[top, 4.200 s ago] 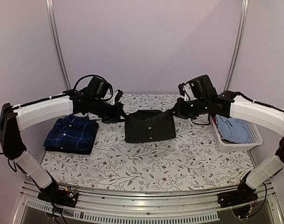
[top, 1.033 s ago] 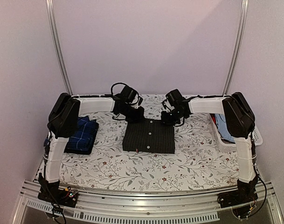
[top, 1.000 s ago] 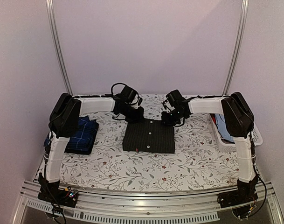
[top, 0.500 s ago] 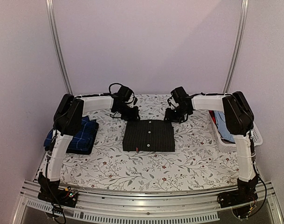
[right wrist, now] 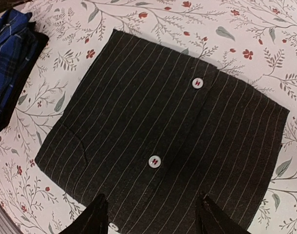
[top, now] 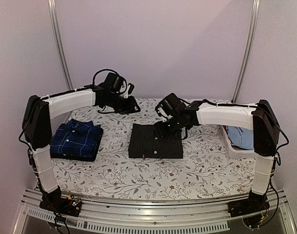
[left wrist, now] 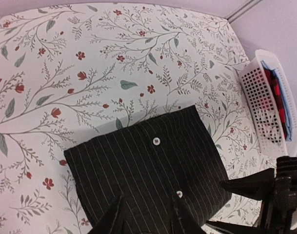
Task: Fold and stack the long sleeve shirts
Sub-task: Smooth out the square-folded shirt at the center of the board.
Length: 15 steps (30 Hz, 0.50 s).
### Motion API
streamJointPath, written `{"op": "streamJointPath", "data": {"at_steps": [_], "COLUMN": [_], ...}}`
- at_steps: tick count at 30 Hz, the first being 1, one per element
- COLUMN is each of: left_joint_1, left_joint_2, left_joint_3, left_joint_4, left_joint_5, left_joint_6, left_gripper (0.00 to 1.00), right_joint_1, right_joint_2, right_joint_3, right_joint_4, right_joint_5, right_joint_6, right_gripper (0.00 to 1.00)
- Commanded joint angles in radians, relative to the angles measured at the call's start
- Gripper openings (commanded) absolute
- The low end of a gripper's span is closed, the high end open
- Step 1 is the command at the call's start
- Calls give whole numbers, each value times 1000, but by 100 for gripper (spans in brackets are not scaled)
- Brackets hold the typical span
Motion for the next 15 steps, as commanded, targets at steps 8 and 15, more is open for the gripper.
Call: {"op": "streamJointPath", "data": {"at_steps": [8,15], "left_joint_1": [-112,-148], "left_joint_2": [-166,-88], "left_joint_3": [-509,-609], "left_joint_4": [224,263], "left_joint_5": [203,179], "left_joint_6": [-112,-138], "left_gripper": [23,19], "right_joint_1": [107,117], "right_joint_2": [-25,38], "right_joint_3": [-162,-207], "right_joint_4": [-15,-8], "right_joint_5": [33,40], "right_joint_6": [124,156], "right_gripper": [62,62]}}
